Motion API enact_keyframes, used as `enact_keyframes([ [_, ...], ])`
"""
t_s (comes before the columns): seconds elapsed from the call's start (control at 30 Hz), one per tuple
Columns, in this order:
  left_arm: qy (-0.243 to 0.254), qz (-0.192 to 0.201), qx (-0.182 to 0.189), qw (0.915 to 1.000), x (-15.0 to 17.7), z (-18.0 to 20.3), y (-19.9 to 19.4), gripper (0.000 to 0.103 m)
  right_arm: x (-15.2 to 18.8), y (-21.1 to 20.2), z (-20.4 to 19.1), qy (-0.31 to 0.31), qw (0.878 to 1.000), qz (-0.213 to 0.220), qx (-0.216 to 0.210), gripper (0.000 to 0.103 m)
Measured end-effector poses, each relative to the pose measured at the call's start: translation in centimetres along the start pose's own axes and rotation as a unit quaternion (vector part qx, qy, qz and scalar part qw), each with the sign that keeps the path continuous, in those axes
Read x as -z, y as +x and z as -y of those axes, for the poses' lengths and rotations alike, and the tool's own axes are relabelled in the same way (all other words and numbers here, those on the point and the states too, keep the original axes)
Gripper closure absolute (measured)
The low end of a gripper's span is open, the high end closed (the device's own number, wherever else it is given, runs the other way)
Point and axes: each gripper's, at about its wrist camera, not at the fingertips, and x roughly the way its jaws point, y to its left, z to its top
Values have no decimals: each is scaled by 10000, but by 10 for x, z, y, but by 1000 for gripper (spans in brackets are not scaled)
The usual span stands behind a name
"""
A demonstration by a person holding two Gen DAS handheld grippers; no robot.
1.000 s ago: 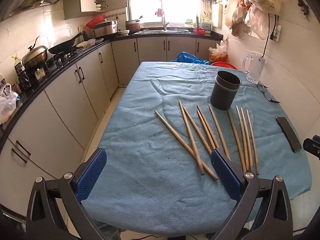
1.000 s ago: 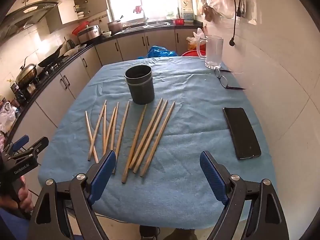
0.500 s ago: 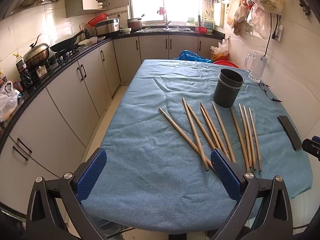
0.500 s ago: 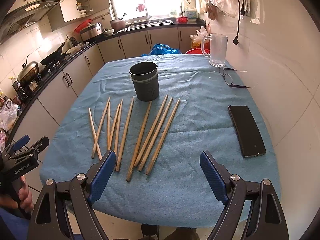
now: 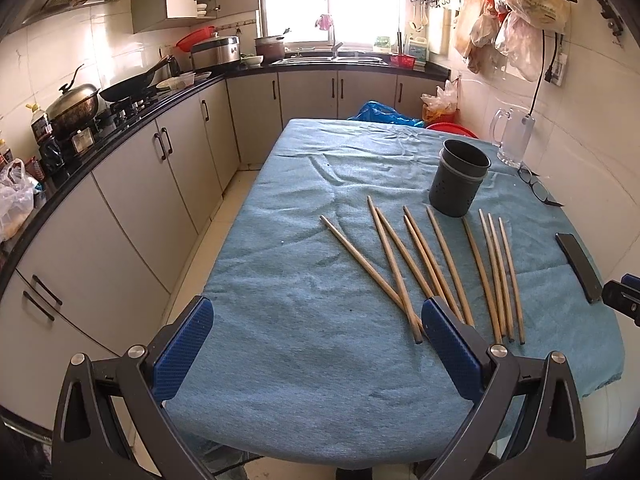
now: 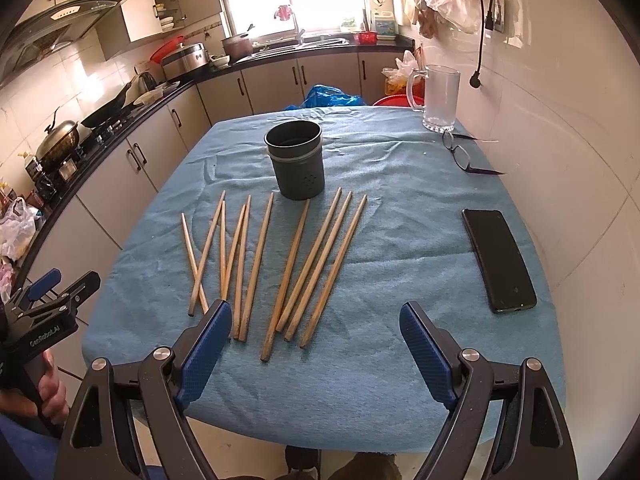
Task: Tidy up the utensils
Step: 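Move both grippers toward the row of wooden chopsticks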
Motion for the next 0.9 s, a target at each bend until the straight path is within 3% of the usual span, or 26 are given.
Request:
enact_keyframes([
  [0.17, -58, -3, -16, 10000, -1, -5, 1, 0, -1, 3, -4, -77, 9999, 126, -3, 14],
  [0.67, -413, -178, -140, 9989, -5, -19, 14, 0, -21, 25, -7, -193, 9995, -155, -211, 14],
  [0.9, -688, -608, 49, 9958, -15, -27, 36, 0, -40, 56, 30, 442, 9963, -587, -438, 17],
])
